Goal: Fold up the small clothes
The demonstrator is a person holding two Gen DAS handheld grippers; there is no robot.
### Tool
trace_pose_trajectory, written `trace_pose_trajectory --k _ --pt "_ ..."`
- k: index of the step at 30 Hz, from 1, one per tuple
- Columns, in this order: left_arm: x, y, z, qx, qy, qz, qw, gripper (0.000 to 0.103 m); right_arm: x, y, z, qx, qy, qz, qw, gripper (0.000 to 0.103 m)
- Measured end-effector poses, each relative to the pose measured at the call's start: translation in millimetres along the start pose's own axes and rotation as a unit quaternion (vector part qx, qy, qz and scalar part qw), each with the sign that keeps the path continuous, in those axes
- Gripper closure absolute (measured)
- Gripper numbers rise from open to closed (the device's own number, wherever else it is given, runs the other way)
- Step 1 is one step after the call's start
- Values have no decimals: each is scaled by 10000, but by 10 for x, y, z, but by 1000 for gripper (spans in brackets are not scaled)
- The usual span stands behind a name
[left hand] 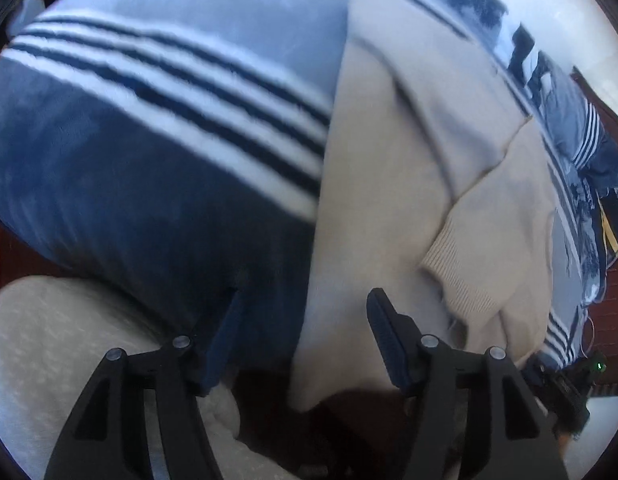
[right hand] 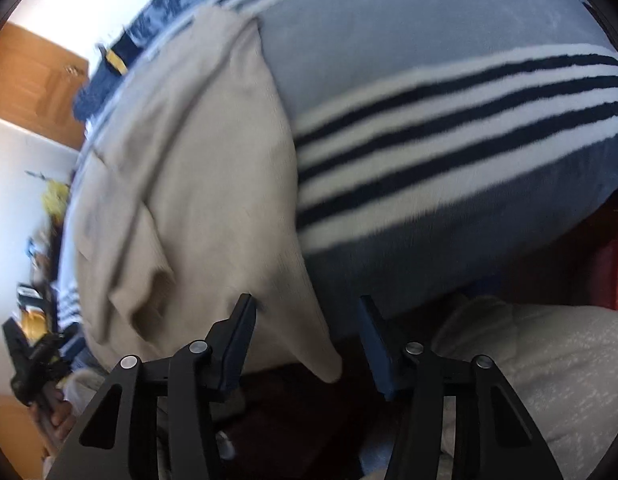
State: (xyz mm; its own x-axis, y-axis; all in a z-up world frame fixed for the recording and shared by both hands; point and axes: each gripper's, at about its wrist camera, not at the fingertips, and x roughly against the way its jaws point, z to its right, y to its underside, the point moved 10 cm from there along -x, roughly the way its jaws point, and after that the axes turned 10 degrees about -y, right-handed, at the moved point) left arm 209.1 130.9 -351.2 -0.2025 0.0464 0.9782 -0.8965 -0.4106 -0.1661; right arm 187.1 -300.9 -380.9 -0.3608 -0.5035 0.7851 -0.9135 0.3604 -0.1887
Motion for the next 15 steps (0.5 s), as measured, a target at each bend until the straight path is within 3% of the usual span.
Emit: trace_pose_trajectory --k 2,5,7,8,9,11,12,13,14,15 --pt "-49 18 90 -201 -23 -44 9998 40 -109 -63 -26 31 95 2 9999 49" --pt "-139 101 293 -430 335 -343 9979 40 -176 -61 36 96 326 21 9994 45" --pt "-213 111 359 -449 340 -397 9976 42 -161 -61 47 -9 268 -6 9996 45" --pt "-227 80 374 -439 307 -376 9979 45 -168 -58 45 -91 160 -68 9998 49" --pt "-242 44 381 -369 258 -335 9984 55 -179 -53 46 -153 38 -106 9998 53" --pt "-273 19 442 -273 306 -333 9986 65 -186 -67 11 -190 -223 -141 9995 72" --pt "-246 33 443 -271 366 -314 9985 83 -171 -68 -4 -126 -249 -148 9995 74" --pt "-207 23 500 -296 532 -300 9977 93 -158 -68 -28 -73 -312 -164 9994 88" --pt "-145 41 531 -311 643 -259 9971 93 -142 -55 -75 -55 -450 -196 9988 96" --pt "-52 11 553 -306 742 -153 9967 94 -89 -48 -98 -13 -483 -176 9987 97"
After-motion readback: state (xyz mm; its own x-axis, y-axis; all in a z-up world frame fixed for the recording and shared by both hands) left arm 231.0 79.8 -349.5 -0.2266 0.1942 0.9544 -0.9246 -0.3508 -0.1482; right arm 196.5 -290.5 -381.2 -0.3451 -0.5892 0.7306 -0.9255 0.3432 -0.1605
